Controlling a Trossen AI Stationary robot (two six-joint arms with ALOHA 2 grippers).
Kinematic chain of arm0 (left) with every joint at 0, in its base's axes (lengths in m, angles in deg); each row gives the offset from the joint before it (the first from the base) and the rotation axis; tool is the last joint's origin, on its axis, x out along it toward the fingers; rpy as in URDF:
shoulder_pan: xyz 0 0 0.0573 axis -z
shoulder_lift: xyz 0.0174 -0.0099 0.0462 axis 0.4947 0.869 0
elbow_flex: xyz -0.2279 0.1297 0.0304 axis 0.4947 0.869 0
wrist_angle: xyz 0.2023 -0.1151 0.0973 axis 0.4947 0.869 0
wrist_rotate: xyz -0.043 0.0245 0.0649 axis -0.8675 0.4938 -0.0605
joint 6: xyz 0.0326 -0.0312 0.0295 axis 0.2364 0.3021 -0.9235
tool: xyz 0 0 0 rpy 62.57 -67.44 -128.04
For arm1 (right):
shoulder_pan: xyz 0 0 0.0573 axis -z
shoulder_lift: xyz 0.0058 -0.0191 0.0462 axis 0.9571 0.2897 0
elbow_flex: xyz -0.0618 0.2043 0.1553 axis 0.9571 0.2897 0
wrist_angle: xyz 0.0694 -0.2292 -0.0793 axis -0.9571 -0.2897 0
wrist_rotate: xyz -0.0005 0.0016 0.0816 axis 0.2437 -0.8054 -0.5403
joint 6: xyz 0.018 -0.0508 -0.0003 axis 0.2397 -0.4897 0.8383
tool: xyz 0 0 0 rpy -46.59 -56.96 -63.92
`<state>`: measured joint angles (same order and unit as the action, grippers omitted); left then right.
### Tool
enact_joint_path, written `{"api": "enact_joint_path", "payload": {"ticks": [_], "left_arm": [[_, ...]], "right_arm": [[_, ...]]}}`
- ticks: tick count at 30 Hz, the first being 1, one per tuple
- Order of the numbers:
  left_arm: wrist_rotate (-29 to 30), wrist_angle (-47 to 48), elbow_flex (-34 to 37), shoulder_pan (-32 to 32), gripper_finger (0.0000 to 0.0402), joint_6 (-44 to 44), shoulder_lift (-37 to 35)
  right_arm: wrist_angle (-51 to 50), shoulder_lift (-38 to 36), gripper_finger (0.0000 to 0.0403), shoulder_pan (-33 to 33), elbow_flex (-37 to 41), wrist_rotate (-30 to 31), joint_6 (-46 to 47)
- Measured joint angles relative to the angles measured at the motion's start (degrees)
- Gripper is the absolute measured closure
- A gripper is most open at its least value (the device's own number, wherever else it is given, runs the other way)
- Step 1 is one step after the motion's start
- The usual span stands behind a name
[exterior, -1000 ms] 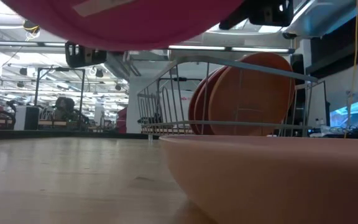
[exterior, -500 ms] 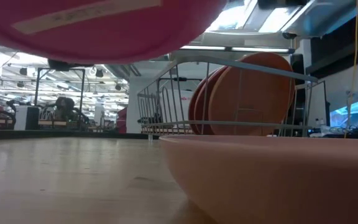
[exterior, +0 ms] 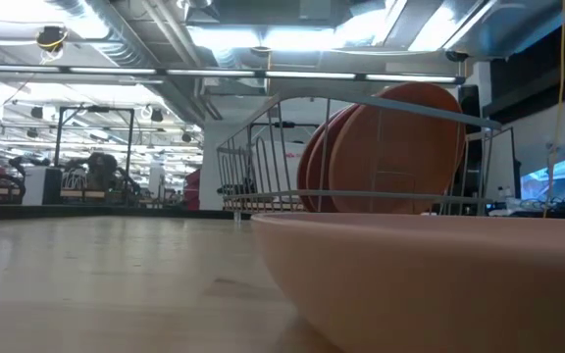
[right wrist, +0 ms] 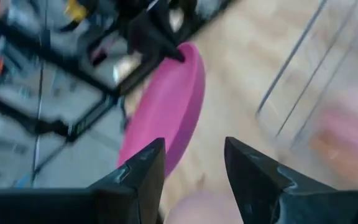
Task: Sort dishes
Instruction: Put the pink plate in the dish rack
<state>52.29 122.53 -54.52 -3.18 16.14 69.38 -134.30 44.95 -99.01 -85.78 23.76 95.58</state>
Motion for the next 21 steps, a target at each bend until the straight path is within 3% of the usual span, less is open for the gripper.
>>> {"api": "enact_joint_path", "payload": {"ticks": [5,8,13,21], "left_arm": [[24.23,-1.26,-6.14,-1.75,0.0402,-8.31,0.57],[33.97,-5.2,-6.66,-5.29,0.0401,-14.09,1.42],[37.86,-12.97,-6.55,-13.6,0.0401,-21.7,6.42],[41.77,-30.63,-6.44,-23.26,0.0401,-38.4,16.54]], "right_arm": [[-0.2,-5.57,0.0233,0.0,-0.02,12.79,-4.86],[-0.4,-7.76,0.0233,0.0,-0.02,19.29,-8.44],[-0.91,-10.15,0.0233,0.33,-0.02,28.36,-12.27],[-14.68,-14.42,0.0233,13.92,-0.01,21.38,-10.47]]}}
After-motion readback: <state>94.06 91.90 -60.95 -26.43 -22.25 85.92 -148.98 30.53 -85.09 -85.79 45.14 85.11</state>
